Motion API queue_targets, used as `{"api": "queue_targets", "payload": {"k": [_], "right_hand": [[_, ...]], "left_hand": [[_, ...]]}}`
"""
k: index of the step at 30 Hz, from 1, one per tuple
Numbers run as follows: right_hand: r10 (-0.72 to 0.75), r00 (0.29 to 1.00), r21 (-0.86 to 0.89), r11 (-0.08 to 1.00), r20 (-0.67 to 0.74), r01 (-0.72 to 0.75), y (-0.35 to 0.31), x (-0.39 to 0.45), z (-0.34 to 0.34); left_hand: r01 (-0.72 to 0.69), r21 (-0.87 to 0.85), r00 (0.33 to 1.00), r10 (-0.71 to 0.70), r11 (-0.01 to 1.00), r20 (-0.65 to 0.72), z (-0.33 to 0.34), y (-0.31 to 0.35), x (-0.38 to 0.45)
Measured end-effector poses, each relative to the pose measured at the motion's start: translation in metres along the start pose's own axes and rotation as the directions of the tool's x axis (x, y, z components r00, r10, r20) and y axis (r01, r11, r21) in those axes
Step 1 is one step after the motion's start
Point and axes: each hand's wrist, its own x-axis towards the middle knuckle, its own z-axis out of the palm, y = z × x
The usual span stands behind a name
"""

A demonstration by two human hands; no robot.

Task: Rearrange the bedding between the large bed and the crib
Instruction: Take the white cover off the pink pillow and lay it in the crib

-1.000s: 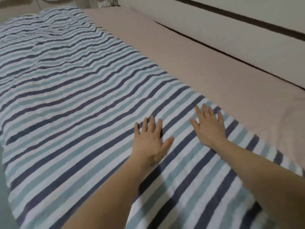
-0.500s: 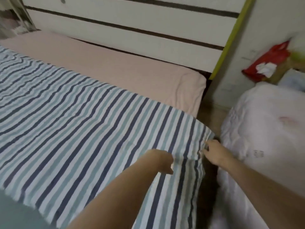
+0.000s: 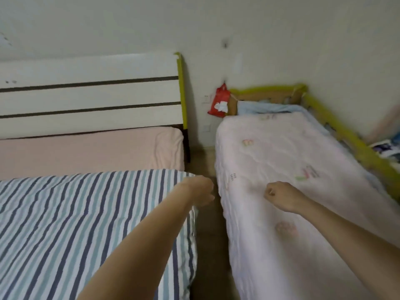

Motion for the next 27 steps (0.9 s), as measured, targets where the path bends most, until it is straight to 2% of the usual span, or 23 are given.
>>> {"api": "queue_targets", "payload": {"k": [1,6,9,12,15,16,17,19,21,22,23,25,27], "right_hand": [[-0.005,1.0,-0.005,1.0,-0.004,0.005,0.004,-0.005,-0.005],[0.183,0.978,0.035,0.983,-0.1,-0.18,0.093,-0.092,-0.046],[0.329,0.931,0.056,0.944,-0.155,-0.325,0.155,-0.159,-0.052],[0.45,0.868,0.143,0.892,-0.21,-0.428,0.196,-0.233,-0.051],[0.601,0.758,0.26,0.797,-0.254,-0.544,0.223,-0.309,-0.034],[0.666,0.695,0.319,0.744,-0.272,-0.588,0.23,-0.347,-0.02],[0.686,0.678,0.351,0.723,-0.264,-0.595,0.233,-0.362,-0.011],[0.788,0.575,0.441,0.605,-0.218,-0.663,0.238,-0.424,0.016],[0.86,0.477,0.46,0.503,-0.181,-0.732,0.241,-0.471,0.032],[0.88,0.443,0.452,0.471,-0.172,-0.758,0.243,-0.486,0.035],[0.918,0.362,0.477,0.394,-0.164,-0.785,0.249,-0.526,0.042],[0.944,0.278,0.505,0.329,-0.176,-0.798,0.258,-0.556,0.047],[0.972,0.174,0.536,0.232,-0.157,-0.812,0.266,-0.609,0.062]], "left_hand": [[-0.021,0.008,1.0,0.021,1.0,-0.009,-0.007,0.006,0.0],[-0.24,0.173,0.969,0.248,0.955,-0.022,-0.072,0.127,0.007],[-0.363,0.255,0.925,0.38,0.896,-0.02,-0.091,0.216,0.002],[-0.492,0.33,0.853,0.522,0.806,-0.003,-0.097,0.299,-0.016],[-0.622,0.361,0.752,0.659,0.694,0.029,-0.091,0.372,-0.043],[-0.675,0.38,0.699,0.713,0.632,0.056,-0.085,0.403,-0.06],[-0.692,0.39,0.682,0.726,0.607,0.081,-0.081,0.413,-0.067],[-0.767,0.426,0.59,0.787,0.479,0.178,-0.066,0.453,-0.098],[-0.811,0.444,0.51,0.832,0.382,0.216,-0.057,0.481,-0.12],[-0.824,0.43,0.489,0.847,0.369,0.209,-0.053,0.49,-0.124],[-0.843,0.423,0.448,0.868,0.332,0.212,-0.048,0.523,-0.142],[-0.851,0.407,0.436,0.878,0.331,0.197,-0.044,0.547,-0.152],[-0.865,0.447,0.367,0.897,0.23,0.248,-0.029,0.595,-0.178]]}}
